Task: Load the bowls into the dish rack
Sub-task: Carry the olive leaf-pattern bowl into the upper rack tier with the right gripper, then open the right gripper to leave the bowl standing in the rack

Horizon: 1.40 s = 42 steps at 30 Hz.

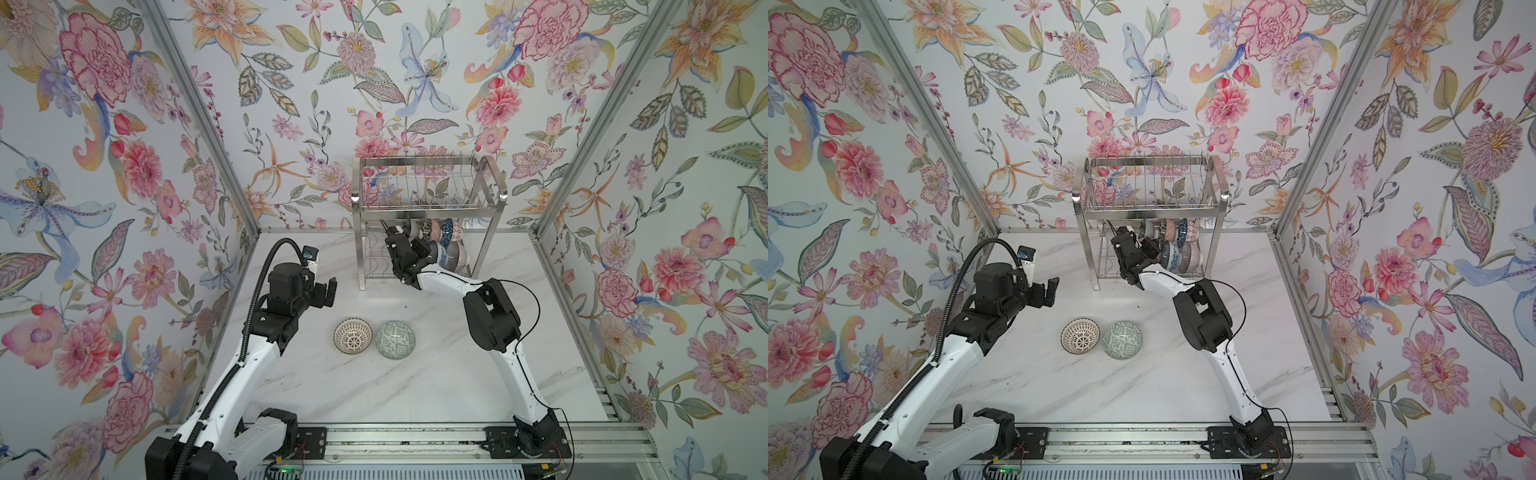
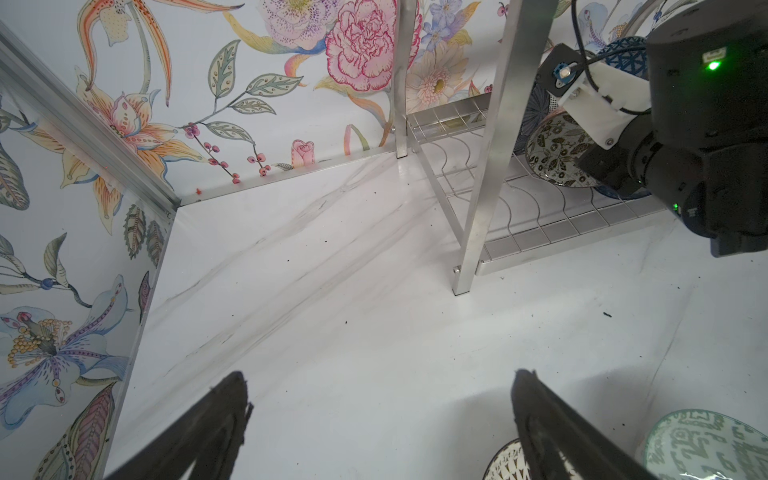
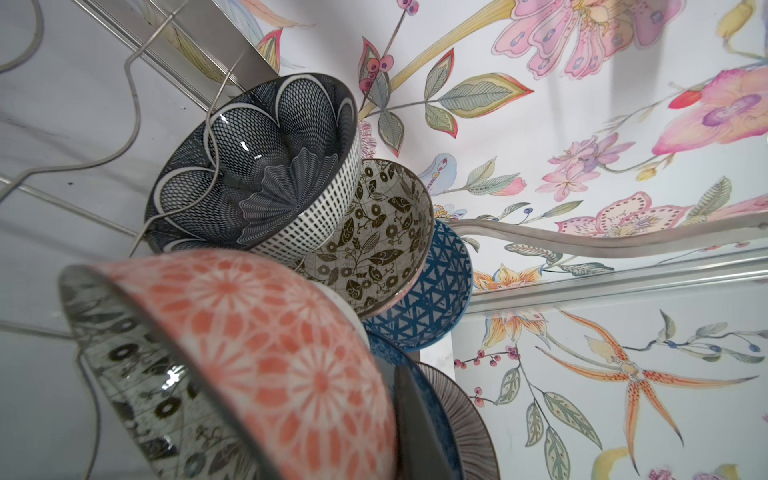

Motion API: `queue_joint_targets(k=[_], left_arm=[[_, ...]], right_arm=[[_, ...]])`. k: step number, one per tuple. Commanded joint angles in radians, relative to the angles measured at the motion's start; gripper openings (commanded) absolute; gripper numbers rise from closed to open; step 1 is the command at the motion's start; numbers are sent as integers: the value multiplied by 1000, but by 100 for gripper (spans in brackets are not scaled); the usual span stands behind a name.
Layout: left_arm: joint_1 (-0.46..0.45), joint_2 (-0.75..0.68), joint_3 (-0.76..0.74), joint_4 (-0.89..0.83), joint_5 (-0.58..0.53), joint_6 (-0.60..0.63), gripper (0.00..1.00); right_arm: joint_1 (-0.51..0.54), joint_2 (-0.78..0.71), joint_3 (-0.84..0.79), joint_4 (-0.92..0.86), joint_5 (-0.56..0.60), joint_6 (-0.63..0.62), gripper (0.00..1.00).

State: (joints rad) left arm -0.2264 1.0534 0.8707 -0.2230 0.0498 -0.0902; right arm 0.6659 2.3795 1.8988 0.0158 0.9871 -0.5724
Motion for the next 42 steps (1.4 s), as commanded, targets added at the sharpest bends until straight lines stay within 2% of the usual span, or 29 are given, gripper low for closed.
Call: queue_joint_targets(k=[1,8,18,24,27,35,42], left_arm=[[15,-8,-9,17,19,-9,99],[15,-6,-9,17,21,-11,99],[16,-5,-11,17,22,-11,99],[17,-2,-10,17,25,-13,99],[16,-2,-10,16,26,-11,100],[17,0,-9,11,28,-11,100],[15,11,-1,-1,38,-15,99]], right_arm=[[0,10,32,1,13,12,13],[4,-16,21,-58,-38,84,25],[6,-57,-17,-86,-94,142,33],[4,-82,-32,-100,-146,173,41],[7,-90,-32,-108,-155,180,48],[10,-179,-98,-114,-217,213,98],[22,-321,-257,-114,-328,290,99]])
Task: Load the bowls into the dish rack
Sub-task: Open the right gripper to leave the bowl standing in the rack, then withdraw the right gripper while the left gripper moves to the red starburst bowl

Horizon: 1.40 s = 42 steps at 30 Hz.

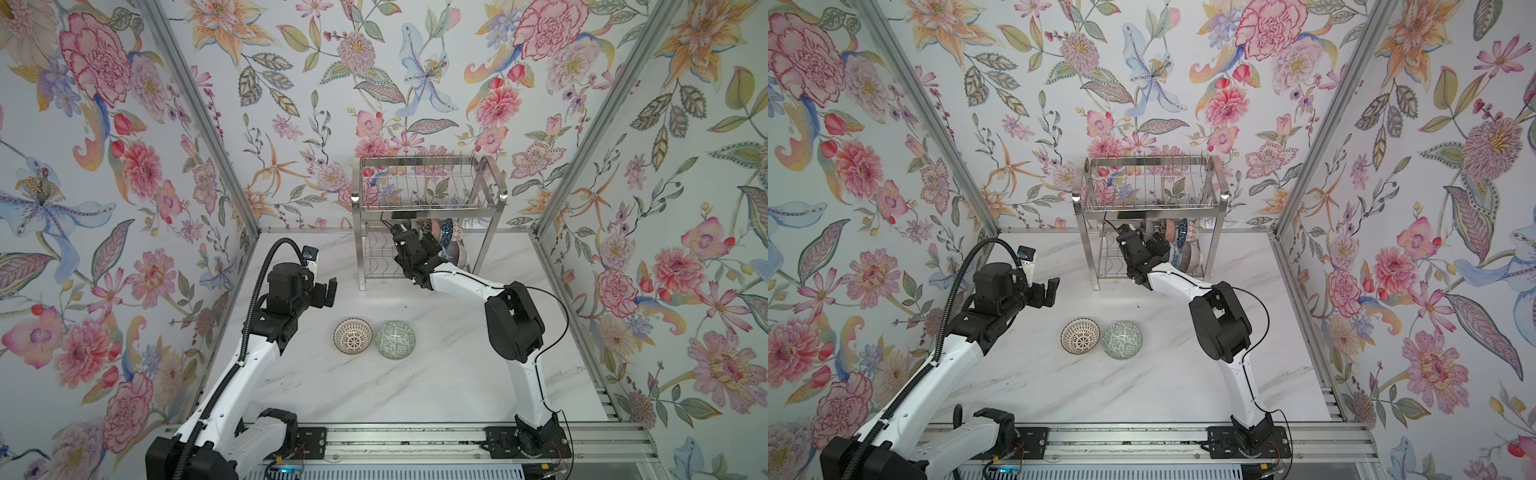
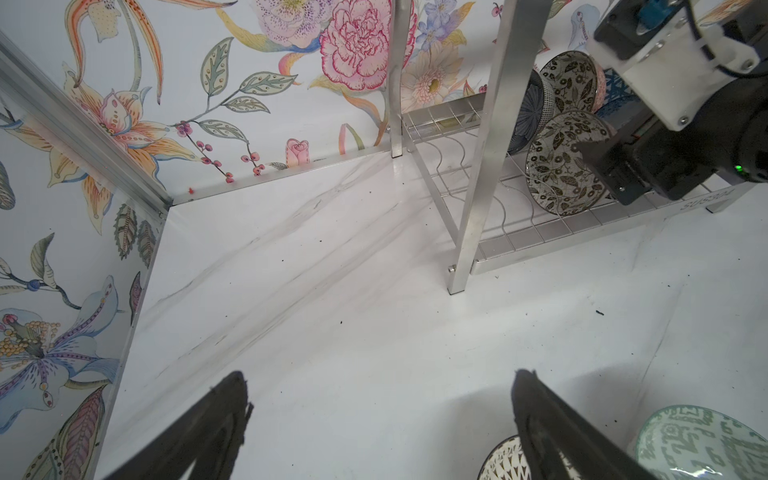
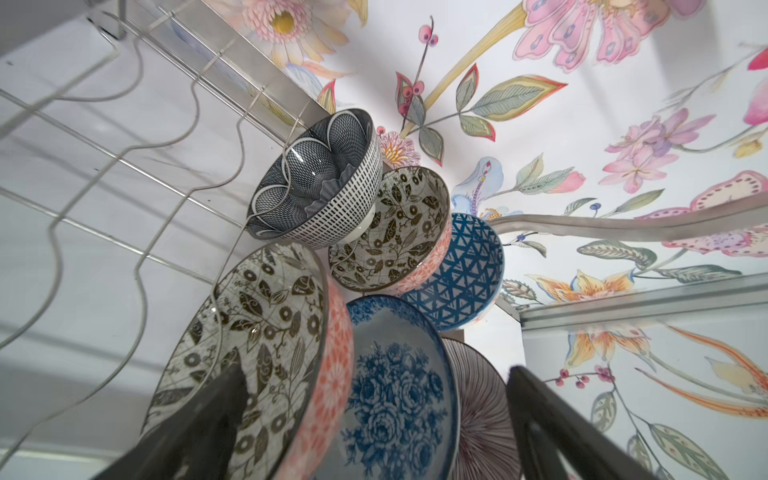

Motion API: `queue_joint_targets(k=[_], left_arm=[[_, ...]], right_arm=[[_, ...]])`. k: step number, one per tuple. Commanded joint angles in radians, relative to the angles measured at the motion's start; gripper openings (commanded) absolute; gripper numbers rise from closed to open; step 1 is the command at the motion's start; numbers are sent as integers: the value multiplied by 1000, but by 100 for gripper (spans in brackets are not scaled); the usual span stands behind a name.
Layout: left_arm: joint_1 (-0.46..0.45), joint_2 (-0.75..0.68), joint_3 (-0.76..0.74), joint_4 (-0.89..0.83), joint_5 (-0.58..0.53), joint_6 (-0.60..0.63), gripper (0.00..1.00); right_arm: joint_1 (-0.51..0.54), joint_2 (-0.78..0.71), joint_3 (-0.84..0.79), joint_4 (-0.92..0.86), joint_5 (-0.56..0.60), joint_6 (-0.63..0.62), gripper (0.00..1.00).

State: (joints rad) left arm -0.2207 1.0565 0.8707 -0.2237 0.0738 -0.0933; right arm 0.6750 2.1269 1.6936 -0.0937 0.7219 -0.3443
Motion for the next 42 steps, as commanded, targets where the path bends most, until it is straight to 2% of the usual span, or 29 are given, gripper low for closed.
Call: queue_joint_targets(k=[1,11,18,19,23,28,35,42], left_arm=[[10,11,0,-4,17,-15,99],[-7,21,29,-95,-1,-69,100],[-56,5,-52,-99,-12,-181,99],[-67,4,-69,-96,-22,-199,99],[-99,-3,-157,-59,-26,-267,99],[-126,-5,-251,-18,-22,-331,99],[-143,0,-343,22,0,-376,99],[-151,-9,-381,33,8,-399,99]], right_arm=[[17,-91,-79,-3,-80,74,99],[21,-378,-405,71,-310,158,99],[-22,-586,-548,30,-457,230,99],[-62,-609,-557,10,-470,247,99],[-116,-700,-604,-23,-515,296,99],[-166,-799,-652,-30,-541,322,99],[-196,-853,-656,-63,-544,330,99],[-201,-910,-559,-272,-514,334,99]])
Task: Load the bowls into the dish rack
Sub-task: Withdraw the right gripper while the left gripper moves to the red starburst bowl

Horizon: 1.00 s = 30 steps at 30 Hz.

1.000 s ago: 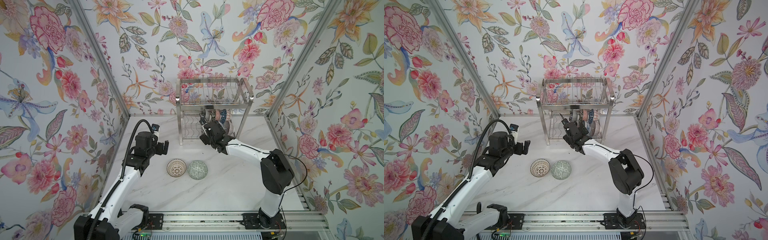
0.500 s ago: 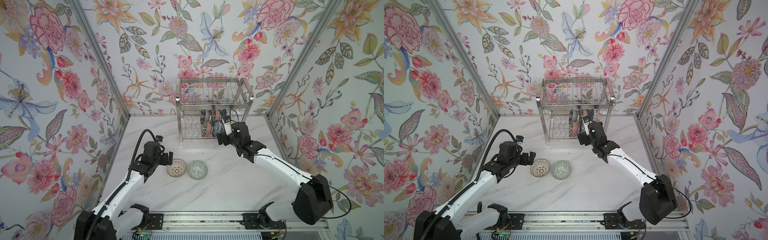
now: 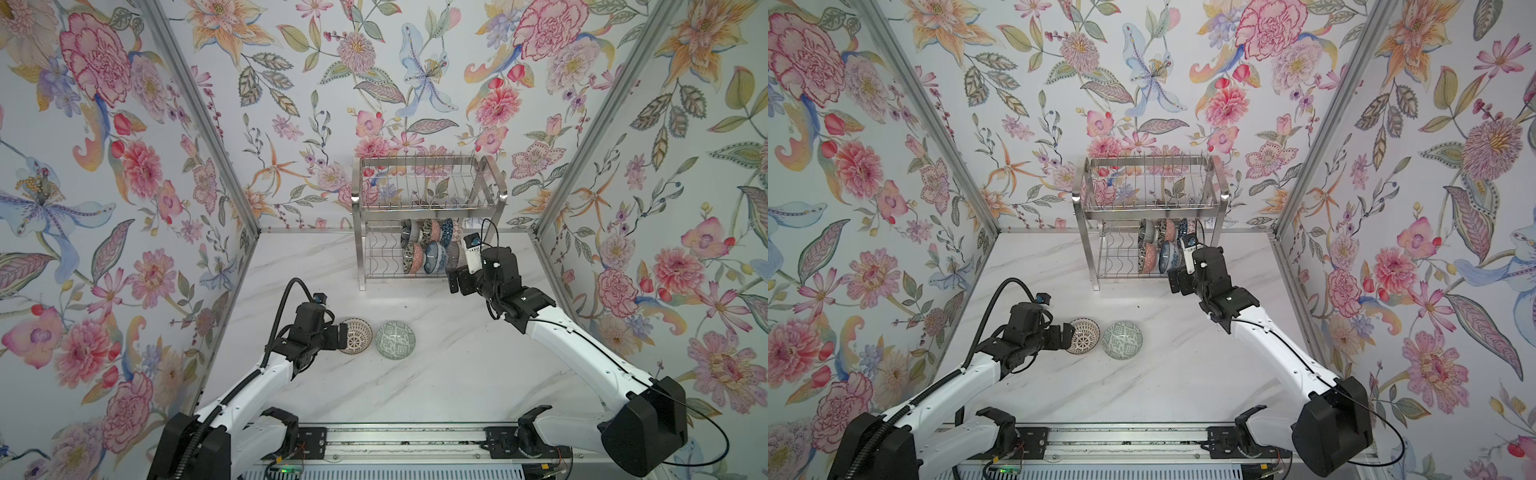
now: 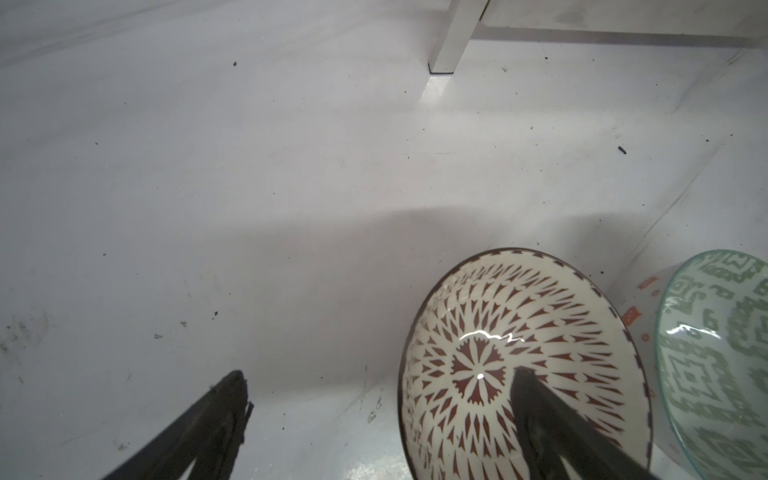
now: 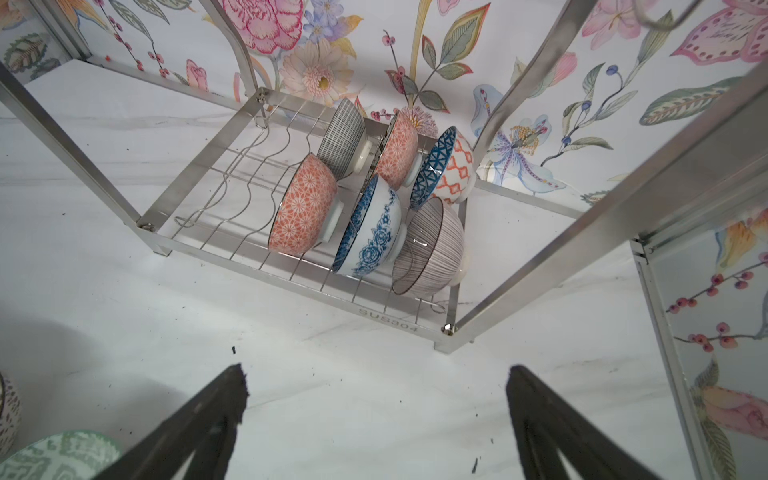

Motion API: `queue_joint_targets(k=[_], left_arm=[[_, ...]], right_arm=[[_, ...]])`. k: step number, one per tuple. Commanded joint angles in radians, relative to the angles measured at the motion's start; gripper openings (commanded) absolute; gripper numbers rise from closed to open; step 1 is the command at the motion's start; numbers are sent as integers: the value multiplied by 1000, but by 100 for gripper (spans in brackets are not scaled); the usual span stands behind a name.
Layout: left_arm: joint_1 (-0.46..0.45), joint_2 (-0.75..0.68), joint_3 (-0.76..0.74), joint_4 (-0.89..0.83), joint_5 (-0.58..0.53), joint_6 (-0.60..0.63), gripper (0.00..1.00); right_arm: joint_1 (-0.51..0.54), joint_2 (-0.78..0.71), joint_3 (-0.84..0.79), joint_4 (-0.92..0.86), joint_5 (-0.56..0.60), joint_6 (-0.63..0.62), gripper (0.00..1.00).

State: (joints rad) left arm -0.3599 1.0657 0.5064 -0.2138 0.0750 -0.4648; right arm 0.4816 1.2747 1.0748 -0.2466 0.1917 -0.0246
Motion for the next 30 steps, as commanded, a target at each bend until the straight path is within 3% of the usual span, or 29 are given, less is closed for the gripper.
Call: queue_joint_targets(k=[1,8,17,30], left_arm=[[-12,-18,-20,27,10,-33,99],[-16,-12,-54,49,23,-53,99],[-26,16,-89,92,43,-74,98],[-26,87,-104,171,71,-78,72]], right_arm=[[-11,-78,72,-148,17,14,99],[-22,-189,62,-248,28,12,99],[-54,-114,43,-218,-13,38,99],[-72,-65,60,-205,-49,58,99]])
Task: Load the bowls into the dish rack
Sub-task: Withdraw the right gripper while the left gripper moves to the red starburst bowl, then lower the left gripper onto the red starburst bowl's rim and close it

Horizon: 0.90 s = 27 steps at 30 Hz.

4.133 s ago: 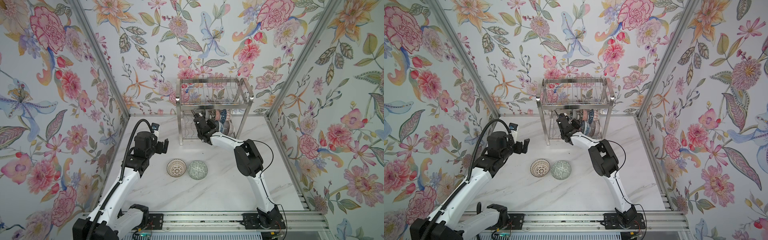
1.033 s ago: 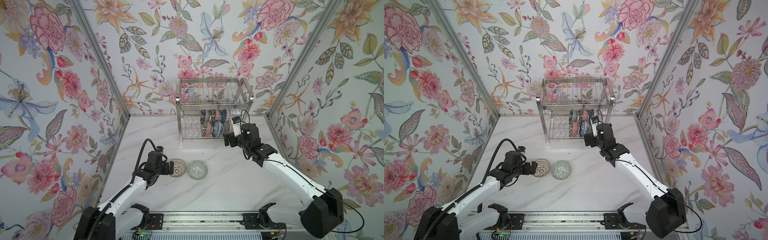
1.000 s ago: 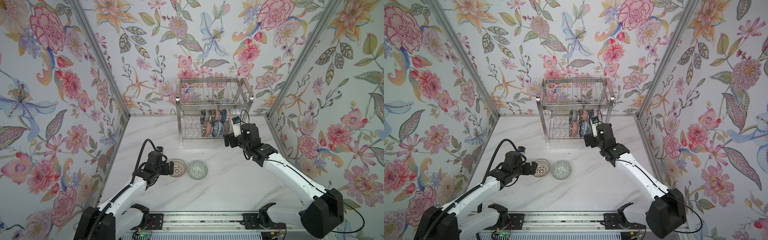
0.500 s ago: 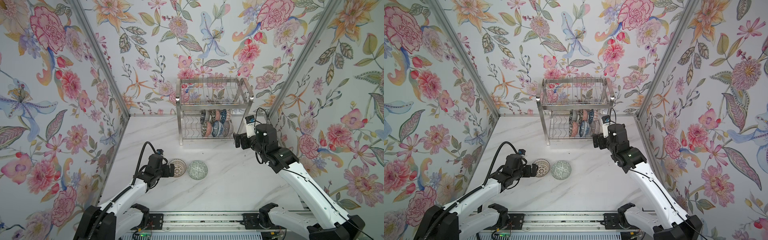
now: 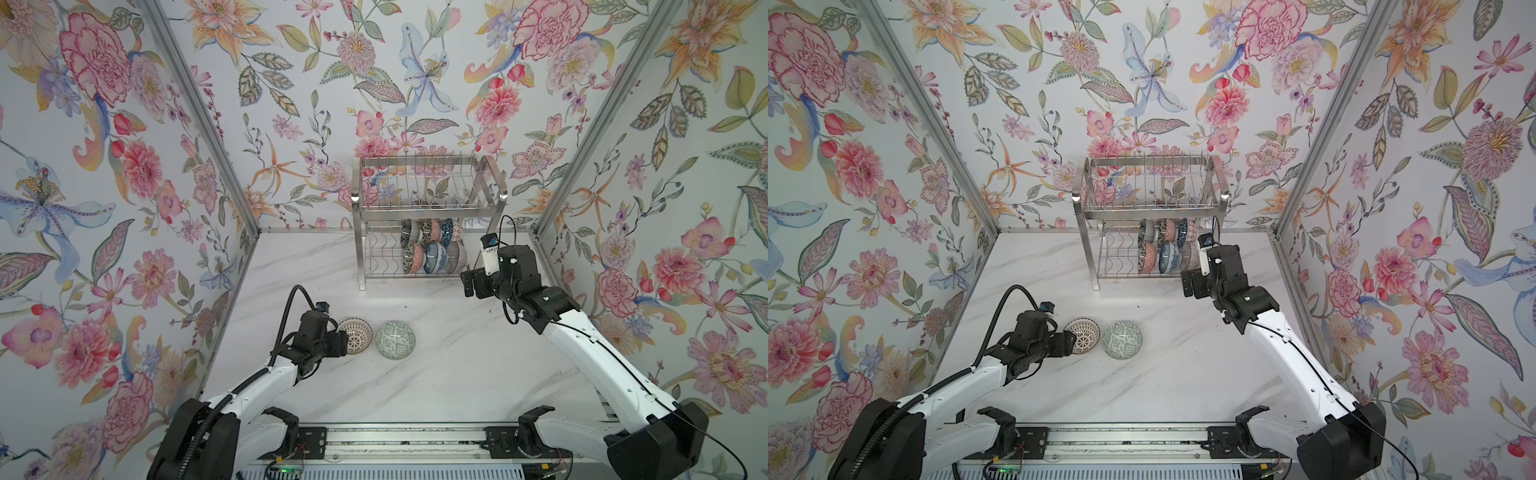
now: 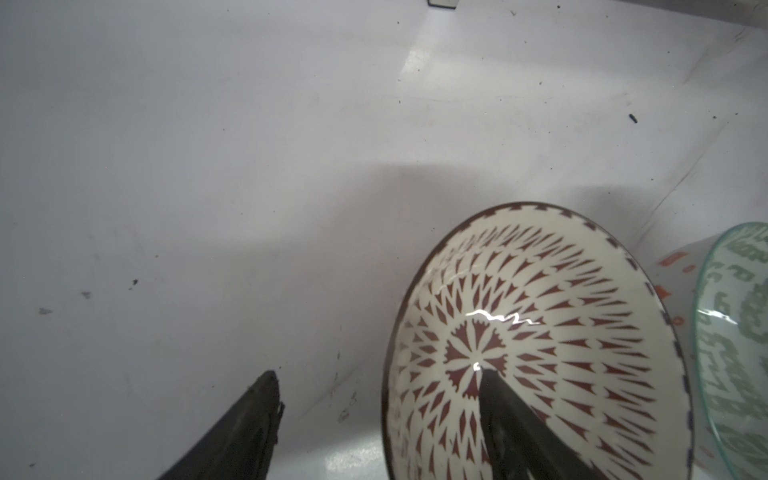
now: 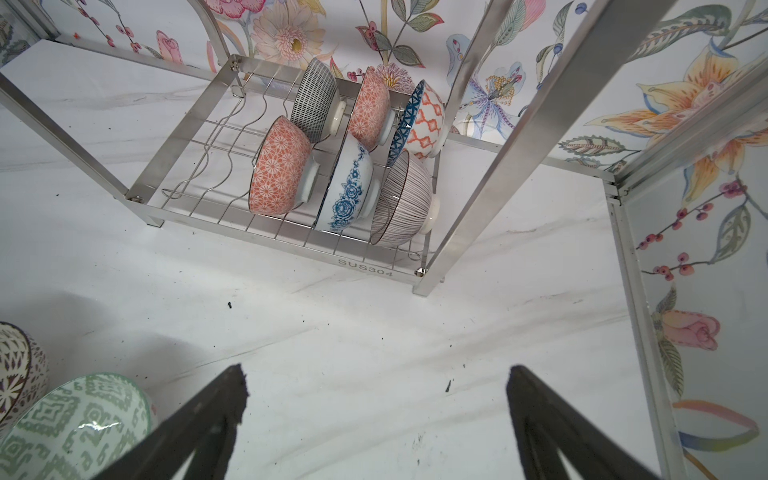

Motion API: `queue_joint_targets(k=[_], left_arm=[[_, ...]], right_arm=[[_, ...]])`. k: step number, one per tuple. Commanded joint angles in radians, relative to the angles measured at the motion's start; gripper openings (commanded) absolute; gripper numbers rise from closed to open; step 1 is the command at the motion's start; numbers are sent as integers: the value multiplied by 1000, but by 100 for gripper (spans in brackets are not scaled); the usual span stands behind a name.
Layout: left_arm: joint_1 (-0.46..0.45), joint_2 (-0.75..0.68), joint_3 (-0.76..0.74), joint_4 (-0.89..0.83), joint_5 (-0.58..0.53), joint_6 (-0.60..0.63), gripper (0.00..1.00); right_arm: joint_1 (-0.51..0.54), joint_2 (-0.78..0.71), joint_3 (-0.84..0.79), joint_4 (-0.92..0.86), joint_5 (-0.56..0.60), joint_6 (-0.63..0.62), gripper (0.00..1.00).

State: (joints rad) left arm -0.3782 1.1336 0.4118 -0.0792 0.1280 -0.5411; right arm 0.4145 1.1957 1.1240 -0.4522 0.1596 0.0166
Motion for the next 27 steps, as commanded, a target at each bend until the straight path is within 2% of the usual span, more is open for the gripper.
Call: queue_joint_targets(k=[1,14,23,27], left_arm=[[-8,26,-8,41,19,-1,70],[-8,74,23,67,1,18,34],[0,45,40,42,-42,32,0],[2,15,59,45,-49,39,0]], right_arm=[[-5,15,11,1,-17,17,99],[-7,16,14,1,-18,16,99],[-7,15,16,1,-27,17,99],[-6,12,17,1,-39,22,99]])
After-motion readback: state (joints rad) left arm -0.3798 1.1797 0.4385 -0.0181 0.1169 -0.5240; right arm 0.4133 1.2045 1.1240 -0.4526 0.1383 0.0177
